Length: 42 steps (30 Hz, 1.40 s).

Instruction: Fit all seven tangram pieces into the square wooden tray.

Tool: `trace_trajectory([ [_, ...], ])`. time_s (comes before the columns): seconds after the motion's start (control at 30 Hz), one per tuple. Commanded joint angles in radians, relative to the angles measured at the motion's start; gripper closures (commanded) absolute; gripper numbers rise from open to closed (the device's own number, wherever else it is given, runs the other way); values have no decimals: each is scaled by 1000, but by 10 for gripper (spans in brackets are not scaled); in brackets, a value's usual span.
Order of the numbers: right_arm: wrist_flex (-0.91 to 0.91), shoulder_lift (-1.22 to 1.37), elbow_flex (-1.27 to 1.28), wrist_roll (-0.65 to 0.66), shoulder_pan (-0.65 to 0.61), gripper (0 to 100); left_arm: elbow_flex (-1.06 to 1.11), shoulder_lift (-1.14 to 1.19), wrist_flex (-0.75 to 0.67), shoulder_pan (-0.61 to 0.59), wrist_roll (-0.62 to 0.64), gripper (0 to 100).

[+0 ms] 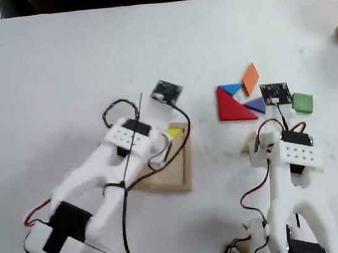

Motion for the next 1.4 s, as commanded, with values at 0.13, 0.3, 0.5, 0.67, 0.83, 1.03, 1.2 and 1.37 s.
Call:
trace_trajectory([
  [0.13,-13,-28,-3,12,-4,974,-92,82,-57,-19,68,976],
  [0.3,-13,-28,-3,14,-4,974,-118,81,-51,-18,68,976],
  [0.5,36,-44,-46,12,50,974,-114,-91,21,21,74,976],
  [0.67,237,-68,-270,115,217,974,-94,-199,72,-2,74,973],
  [0.83,292,-44,-442,176,285,974,-55,-240,72,-108,74,973],
  [1.03,323,177,-605,161,234,974,20,-346,51,-269,66,973],
  [1.2,340,392,-753,130,81,966,172,-449,-106,-357,66,972],
  [1.37,404,472,-861,123,-117,846,247,-487,-226,-395,66,971],
])
